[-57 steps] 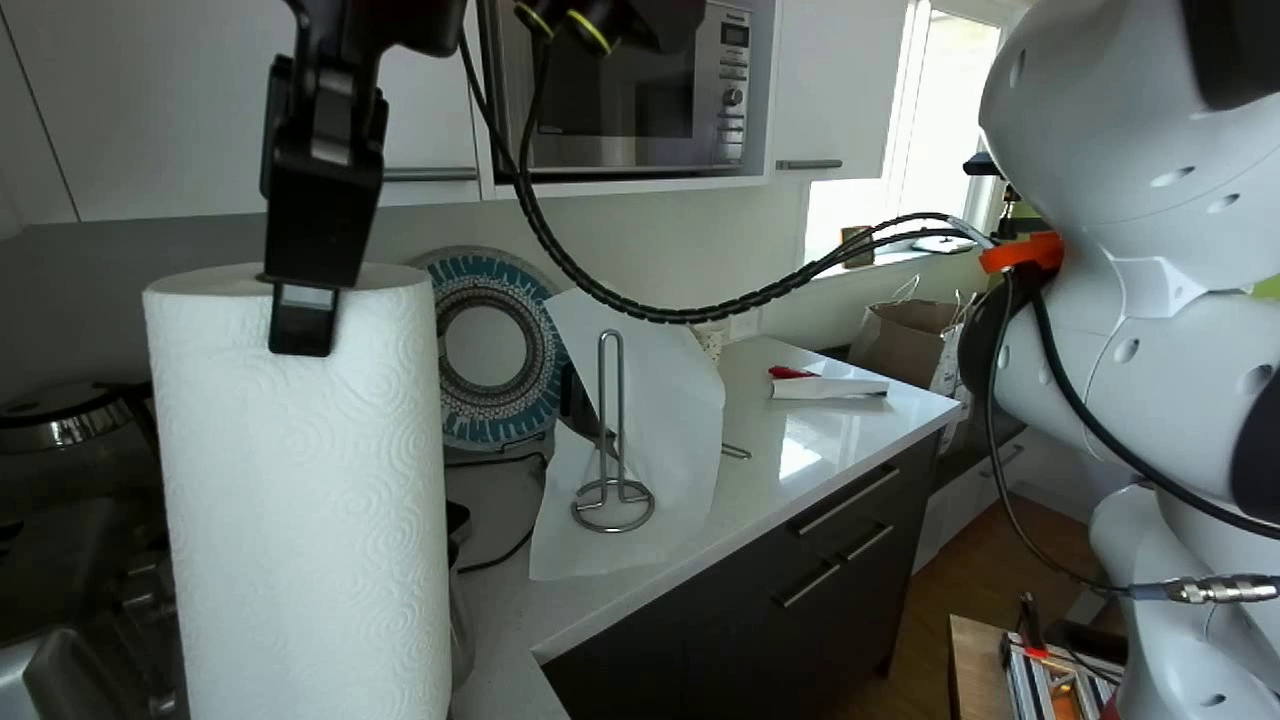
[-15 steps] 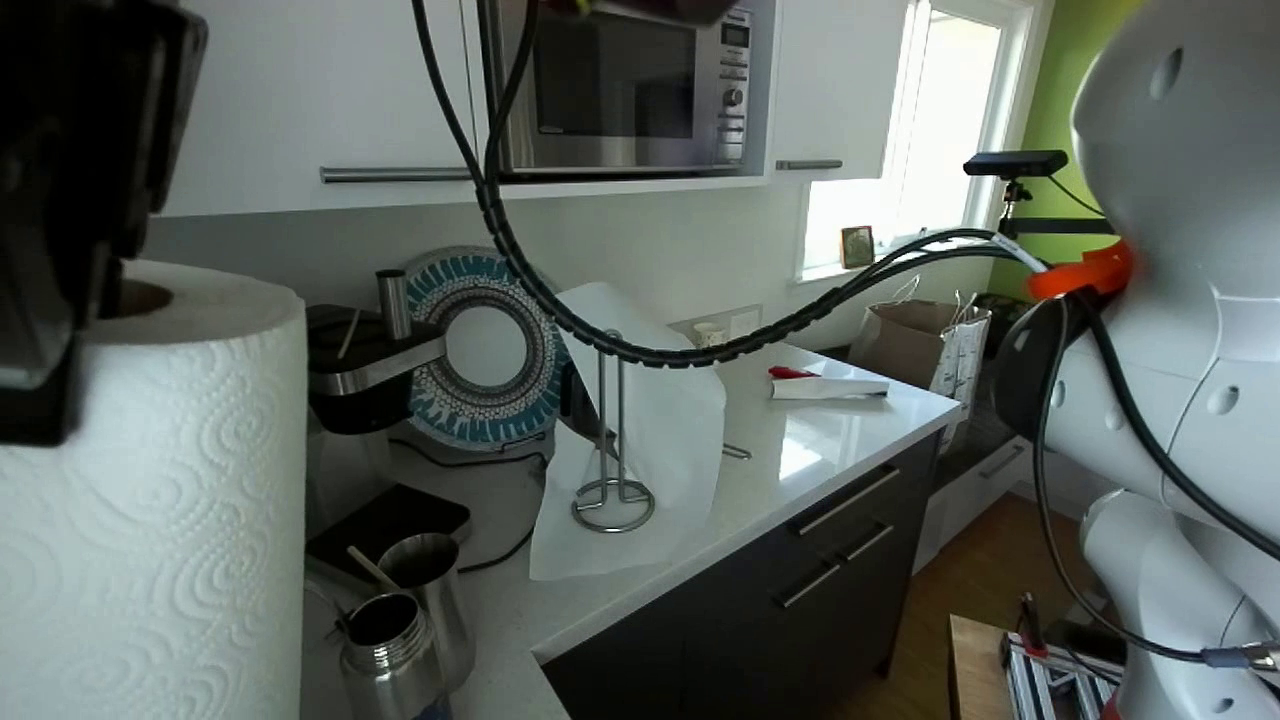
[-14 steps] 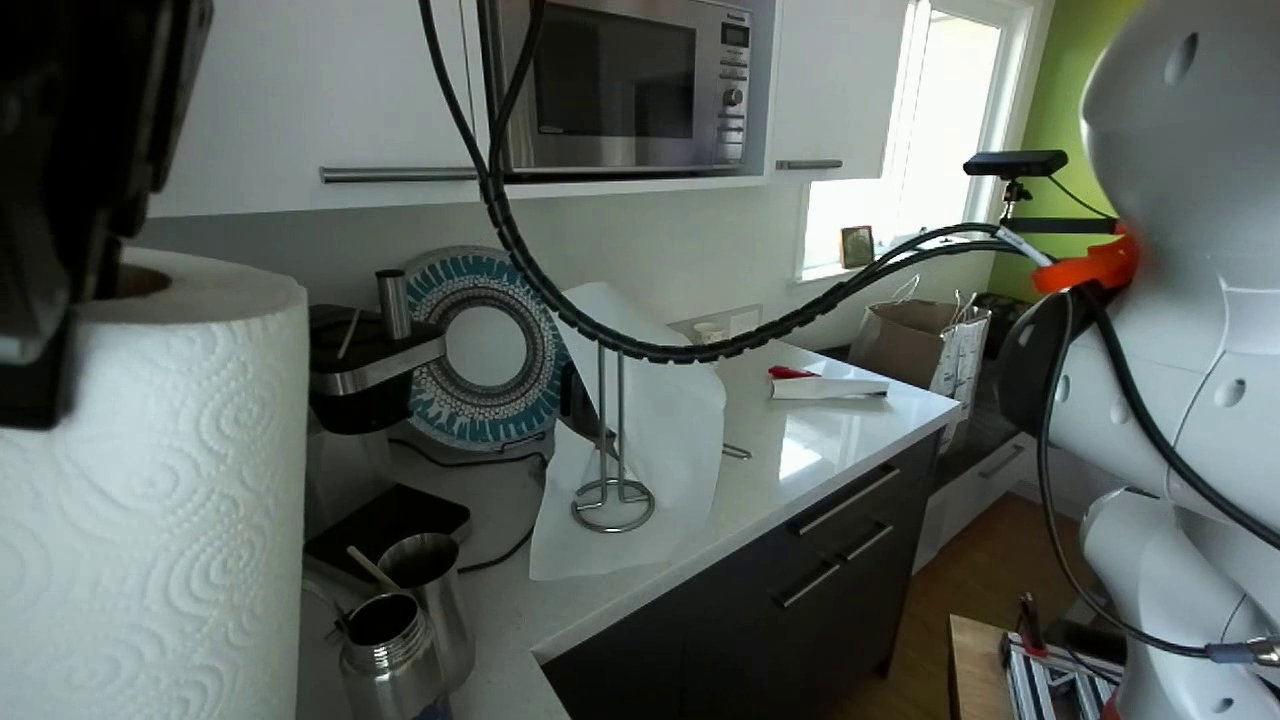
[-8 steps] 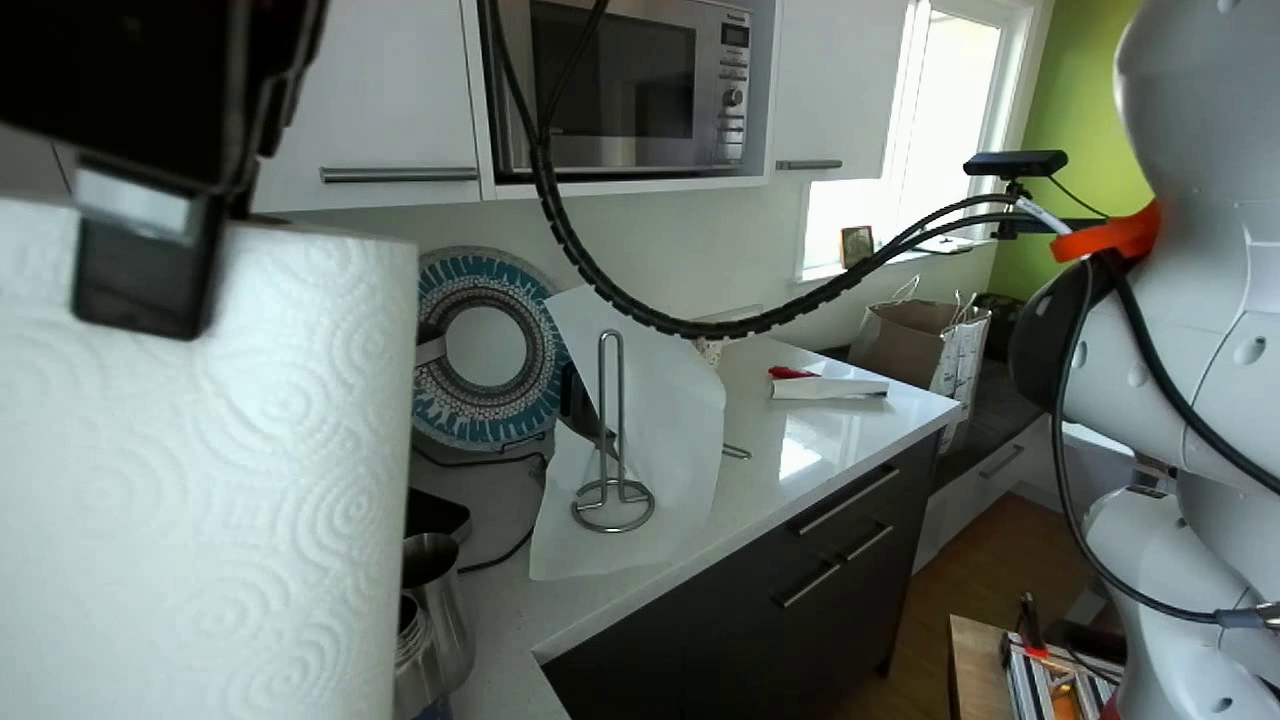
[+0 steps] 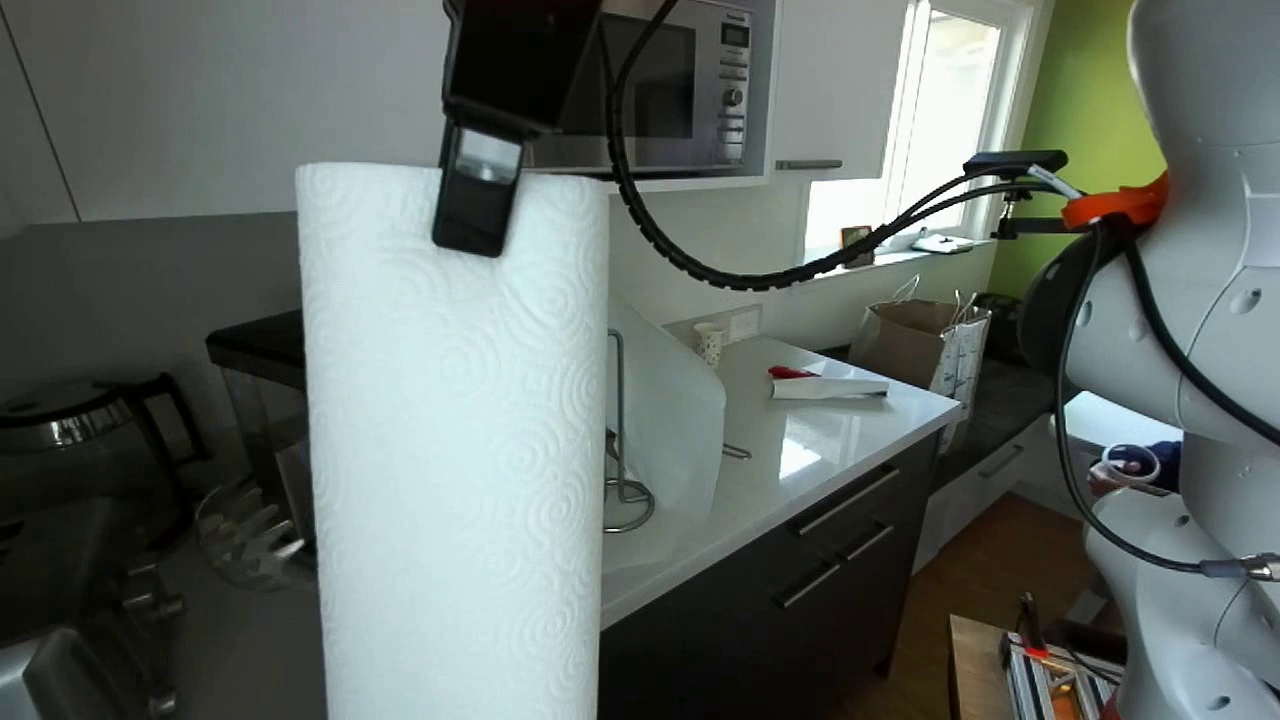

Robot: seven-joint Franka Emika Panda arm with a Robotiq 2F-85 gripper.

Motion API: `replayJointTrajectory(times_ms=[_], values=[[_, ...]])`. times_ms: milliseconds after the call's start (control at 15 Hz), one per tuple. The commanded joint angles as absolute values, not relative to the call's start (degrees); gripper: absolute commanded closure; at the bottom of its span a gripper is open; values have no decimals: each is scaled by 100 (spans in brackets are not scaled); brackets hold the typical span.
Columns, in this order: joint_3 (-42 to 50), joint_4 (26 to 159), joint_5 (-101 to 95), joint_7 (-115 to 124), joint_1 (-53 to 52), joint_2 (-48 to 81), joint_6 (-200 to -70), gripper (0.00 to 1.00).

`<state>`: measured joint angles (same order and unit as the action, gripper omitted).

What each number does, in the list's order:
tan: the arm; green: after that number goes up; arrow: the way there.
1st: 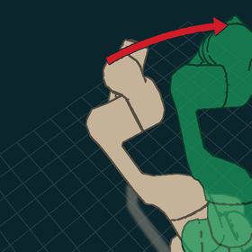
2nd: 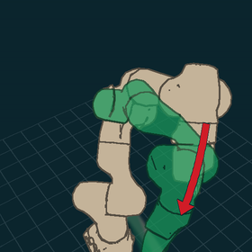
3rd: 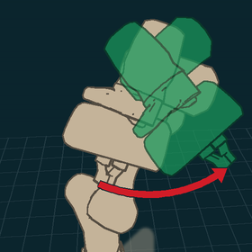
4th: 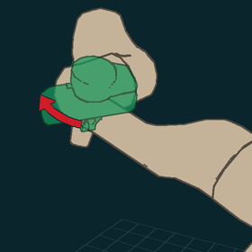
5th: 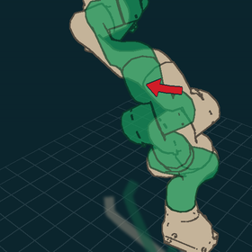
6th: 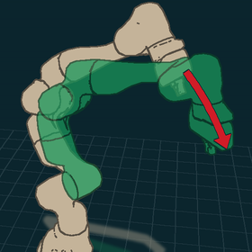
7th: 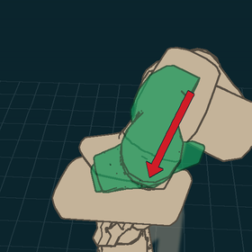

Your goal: Move the kitchen paper roll to the left side of the kitchen counter

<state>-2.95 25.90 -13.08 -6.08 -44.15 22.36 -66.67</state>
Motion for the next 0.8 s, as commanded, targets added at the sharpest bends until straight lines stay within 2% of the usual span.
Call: replayJointTrajectory(times_ms=[0,267,533,600,733], values=[[-417,2618,-1327,-894,-4204,2168,-6727,93],[-584,2577,-967,-1092,-3860,2246,-7046,93],[-740,2536,-595,-716,-3572,2374,-6670,93],[-693,2447,-875,-933,-3711,2398,-6783,73],[-722,2452,-800,-885,-3620,2450,-6726,73]])
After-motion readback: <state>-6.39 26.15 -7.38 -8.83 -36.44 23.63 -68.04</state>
